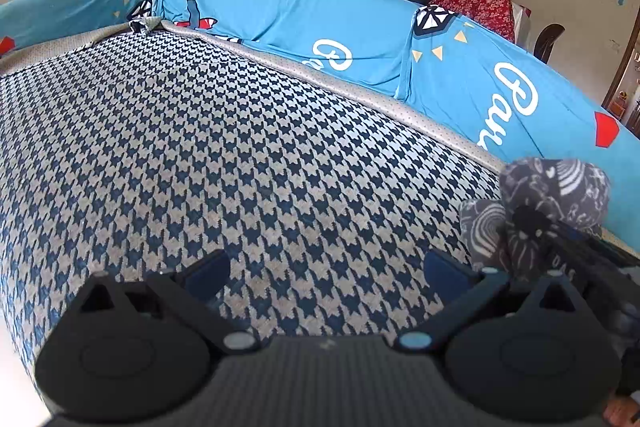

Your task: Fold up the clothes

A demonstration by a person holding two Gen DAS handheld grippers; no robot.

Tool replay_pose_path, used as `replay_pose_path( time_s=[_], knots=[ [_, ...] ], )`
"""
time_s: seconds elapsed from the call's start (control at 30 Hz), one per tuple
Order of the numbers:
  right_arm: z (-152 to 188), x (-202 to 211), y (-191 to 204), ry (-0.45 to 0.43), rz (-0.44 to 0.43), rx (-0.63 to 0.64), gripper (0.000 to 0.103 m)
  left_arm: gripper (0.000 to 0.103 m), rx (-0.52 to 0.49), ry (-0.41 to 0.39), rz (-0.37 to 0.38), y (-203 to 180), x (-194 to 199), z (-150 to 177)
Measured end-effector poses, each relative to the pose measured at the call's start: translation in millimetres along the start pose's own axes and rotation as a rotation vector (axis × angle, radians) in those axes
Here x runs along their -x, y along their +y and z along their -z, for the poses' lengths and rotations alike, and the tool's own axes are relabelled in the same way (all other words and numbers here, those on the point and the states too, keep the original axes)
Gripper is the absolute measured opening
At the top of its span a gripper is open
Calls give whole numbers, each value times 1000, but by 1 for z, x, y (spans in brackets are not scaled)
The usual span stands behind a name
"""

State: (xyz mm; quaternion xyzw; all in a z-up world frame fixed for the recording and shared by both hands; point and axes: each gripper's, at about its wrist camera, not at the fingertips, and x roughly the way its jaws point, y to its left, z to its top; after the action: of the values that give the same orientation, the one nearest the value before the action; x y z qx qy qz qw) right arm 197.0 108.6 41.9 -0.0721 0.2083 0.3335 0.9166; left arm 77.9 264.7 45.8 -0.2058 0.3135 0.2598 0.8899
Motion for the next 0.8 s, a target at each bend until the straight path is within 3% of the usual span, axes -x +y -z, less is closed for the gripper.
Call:
replay_pose_path(
  time_s=[0.07, 0.17, 0.23, 0.27, 0.37, 0.63, 0.8],
  knots=[
    [8, -10, 11, 50, -38, 52, 16, 103, 10, 5, -7, 0, -1, -1],
    [18, -16, 18, 56, -38, 92, 23, 103, 10, 11, -9, 1, -3, 0],
    [18, -15, 15, 52, -64, 75, 42, 103, 9, 14, -9, 1, -4, -1],
    [17, -14, 13, 52, -76, 64, 44, 103, 9, 16, -8, 1, -4, -1],
    [14, -11, 8, 54, -108, 32, 46, 103, 17, 19, -6, 2, -4, -2],
    [0, 24, -10, 53, -97, 1, 54, 103, 29, 21, 46, -5, 1, -5],
    [0, 52, -33, 66, -12, -55, 57, 103, 0, 15, 72, -17, 6, -4]
  ],
)
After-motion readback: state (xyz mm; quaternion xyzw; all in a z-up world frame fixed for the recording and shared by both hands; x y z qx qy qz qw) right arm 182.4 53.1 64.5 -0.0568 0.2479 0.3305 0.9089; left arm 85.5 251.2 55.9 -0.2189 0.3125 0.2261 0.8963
